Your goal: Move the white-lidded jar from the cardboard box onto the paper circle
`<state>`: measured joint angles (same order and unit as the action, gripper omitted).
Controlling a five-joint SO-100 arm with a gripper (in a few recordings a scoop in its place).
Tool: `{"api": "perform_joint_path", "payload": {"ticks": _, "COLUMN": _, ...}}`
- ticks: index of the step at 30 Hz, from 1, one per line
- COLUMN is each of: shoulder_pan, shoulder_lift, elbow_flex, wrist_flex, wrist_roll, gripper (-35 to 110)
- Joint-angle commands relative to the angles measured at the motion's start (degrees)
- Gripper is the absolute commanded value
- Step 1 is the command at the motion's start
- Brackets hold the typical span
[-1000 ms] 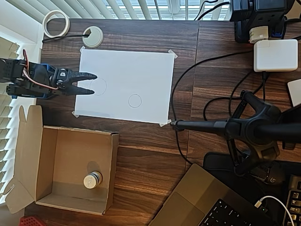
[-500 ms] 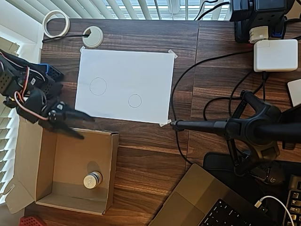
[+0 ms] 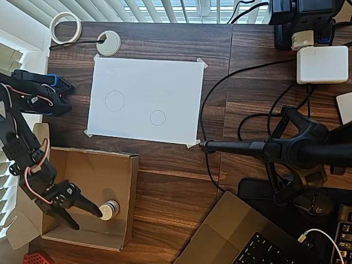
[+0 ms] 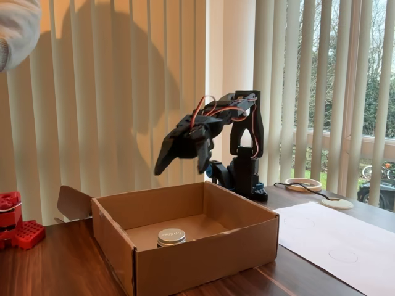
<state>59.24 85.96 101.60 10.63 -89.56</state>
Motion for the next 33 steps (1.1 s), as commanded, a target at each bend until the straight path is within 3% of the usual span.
{"api": "perform_joint_path", "payload": {"ticks": 1, "shoulder_pan": 1.5, "shoulder_lift": -3.3, "elbow_flex": -7.6, "wrist_flex": -1.2, "wrist_roll": -2.6, "gripper": 42}}
{"api": "perform_joint_path", "payload": {"ticks": 33, "shoulder_pan": 1.1, "shoulder_lift": -17.4, "elbow_flex": -7.6, "wrist_flex": 2.4, "wrist_roll": -13.1, "gripper": 48}}
